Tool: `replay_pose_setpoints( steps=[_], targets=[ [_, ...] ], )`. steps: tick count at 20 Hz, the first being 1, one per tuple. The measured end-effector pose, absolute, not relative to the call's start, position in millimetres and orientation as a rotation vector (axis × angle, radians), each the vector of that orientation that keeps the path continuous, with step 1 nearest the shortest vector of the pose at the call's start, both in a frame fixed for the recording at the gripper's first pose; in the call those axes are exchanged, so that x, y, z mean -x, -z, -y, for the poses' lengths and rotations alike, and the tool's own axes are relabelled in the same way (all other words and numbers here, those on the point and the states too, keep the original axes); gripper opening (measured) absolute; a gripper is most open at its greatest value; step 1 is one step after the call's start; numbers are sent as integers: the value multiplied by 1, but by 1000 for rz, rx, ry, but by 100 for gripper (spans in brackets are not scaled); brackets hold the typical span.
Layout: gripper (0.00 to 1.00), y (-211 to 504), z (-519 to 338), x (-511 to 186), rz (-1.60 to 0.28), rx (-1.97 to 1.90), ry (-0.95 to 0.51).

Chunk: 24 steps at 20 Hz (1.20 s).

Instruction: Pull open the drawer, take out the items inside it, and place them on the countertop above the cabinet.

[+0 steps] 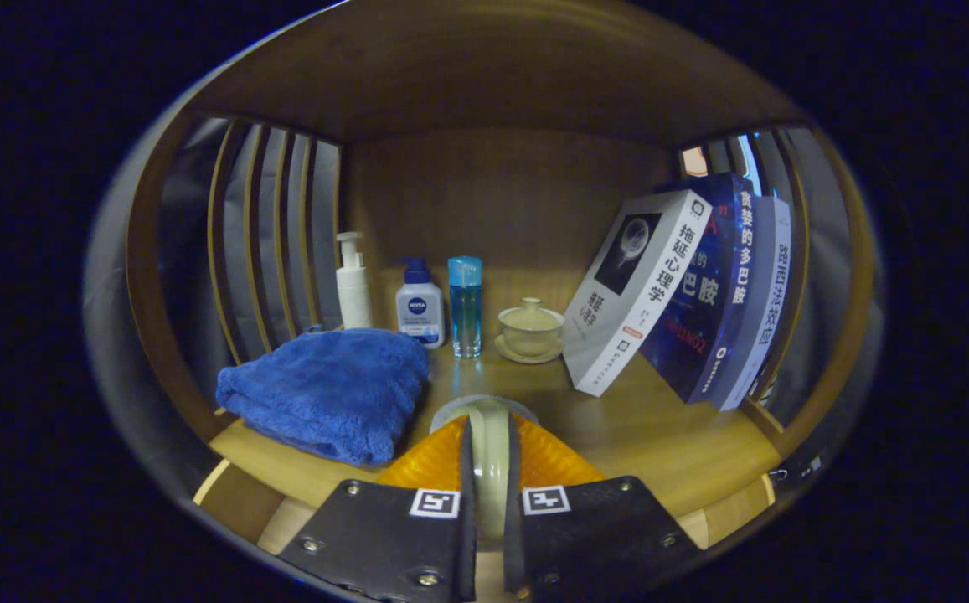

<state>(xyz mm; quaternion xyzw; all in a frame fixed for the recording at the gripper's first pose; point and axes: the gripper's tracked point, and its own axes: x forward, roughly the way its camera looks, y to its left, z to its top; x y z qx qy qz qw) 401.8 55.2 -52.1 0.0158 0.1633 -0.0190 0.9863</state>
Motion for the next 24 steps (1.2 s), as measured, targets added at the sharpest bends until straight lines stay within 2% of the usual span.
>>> replay_pose_setpoints(
  steps=[6, 10, 15, 19, 24],
  targets=[
    [13, 53, -51, -417, -310, -43, 72],
    [19, 51, -52, -415, -287, -12, 66],
    [21, 41, -54, -411, -256, -23, 61],
    [24, 11, -52, -388, -177, -47, 59],
    [23, -8, -64, -317, -139, -48, -11]
  ],
)
